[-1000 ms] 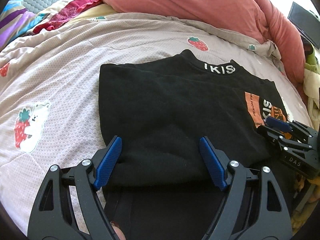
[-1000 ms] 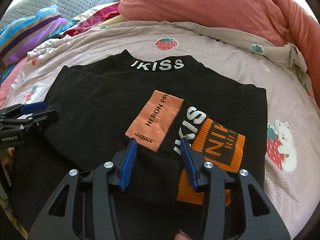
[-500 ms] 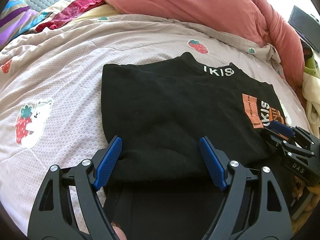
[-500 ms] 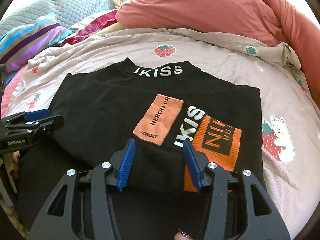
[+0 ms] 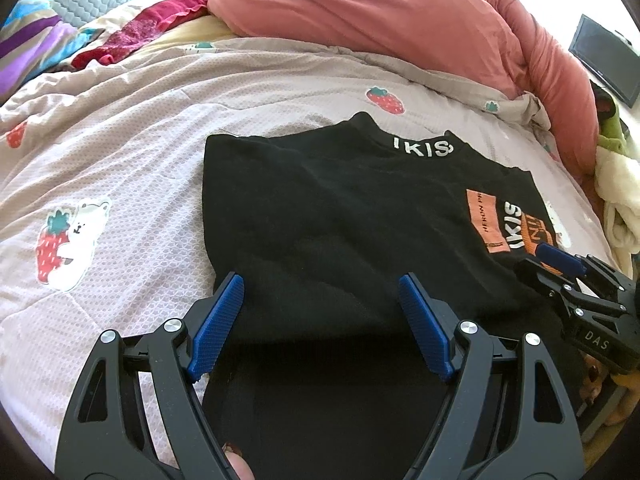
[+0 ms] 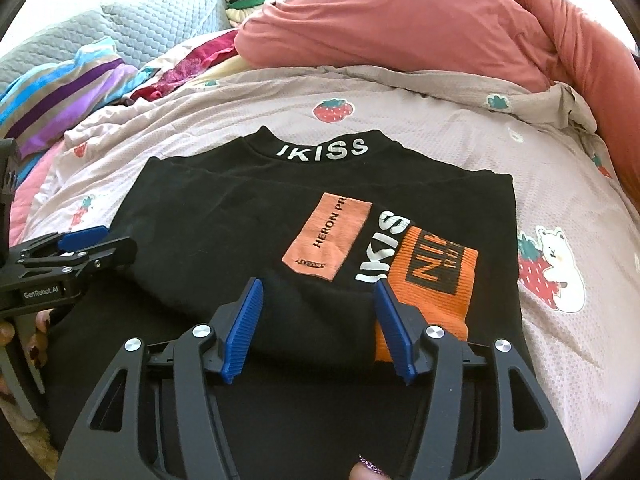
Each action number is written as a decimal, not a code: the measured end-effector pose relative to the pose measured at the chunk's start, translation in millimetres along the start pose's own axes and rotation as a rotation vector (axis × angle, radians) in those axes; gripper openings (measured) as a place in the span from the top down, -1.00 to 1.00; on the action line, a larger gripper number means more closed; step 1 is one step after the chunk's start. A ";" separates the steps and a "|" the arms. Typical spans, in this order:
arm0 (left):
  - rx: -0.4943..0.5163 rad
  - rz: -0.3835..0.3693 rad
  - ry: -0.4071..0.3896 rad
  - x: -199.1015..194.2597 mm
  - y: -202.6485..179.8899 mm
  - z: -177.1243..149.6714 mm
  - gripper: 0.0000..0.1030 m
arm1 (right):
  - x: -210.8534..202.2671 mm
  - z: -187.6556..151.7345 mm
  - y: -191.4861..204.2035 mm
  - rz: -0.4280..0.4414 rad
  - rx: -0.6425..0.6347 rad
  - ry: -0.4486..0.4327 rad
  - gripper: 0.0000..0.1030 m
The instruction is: Fold small clothes
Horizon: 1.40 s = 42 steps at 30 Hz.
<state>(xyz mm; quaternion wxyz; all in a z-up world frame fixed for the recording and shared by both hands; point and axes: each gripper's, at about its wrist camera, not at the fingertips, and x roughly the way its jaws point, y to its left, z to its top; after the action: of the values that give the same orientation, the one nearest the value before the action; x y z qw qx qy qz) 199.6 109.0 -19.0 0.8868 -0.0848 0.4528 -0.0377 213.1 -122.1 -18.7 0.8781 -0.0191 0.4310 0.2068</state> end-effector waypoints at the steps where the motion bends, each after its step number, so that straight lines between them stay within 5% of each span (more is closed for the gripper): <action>1: -0.001 -0.003 -0.004 -1.7 0.1 0.0 -0.40 | -1.6 0.0 0.3 0.005 0.002 -0.003 -0.17; 8: 0.000 -0.013 -0.049 -18.7 -3.9 -0.4 -0.40 | -12.2 1.2 -1.2 0.025 0.027 -0.021 -0.41; 11: -0.004 -0.015 -0.070 -26.6 -4.7 -1.3 -0.66 | -17.4 1.9 -2.2 0.026 0.037 -0.035 -0.44; 18: 0.002 -0.026 -0.110 -44.3 -6.4 -9.2 -0.81 | -33.4 3.1 -1.1 0.023 0.039 -0.080 -0.71; 42: 0.018 0.041 -0.177 -87.1 -21.4 -32.5 -0.81 | -87.7 -3.3 -11.6 0.024 0.060 -0.173 -0.83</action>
<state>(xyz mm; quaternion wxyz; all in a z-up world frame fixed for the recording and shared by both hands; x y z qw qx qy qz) 122.4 96.7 35.7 0.9246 -0.0705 0.3740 -0.0159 167.5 -163.8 44.6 0.9096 0.0302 0.3598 0.2054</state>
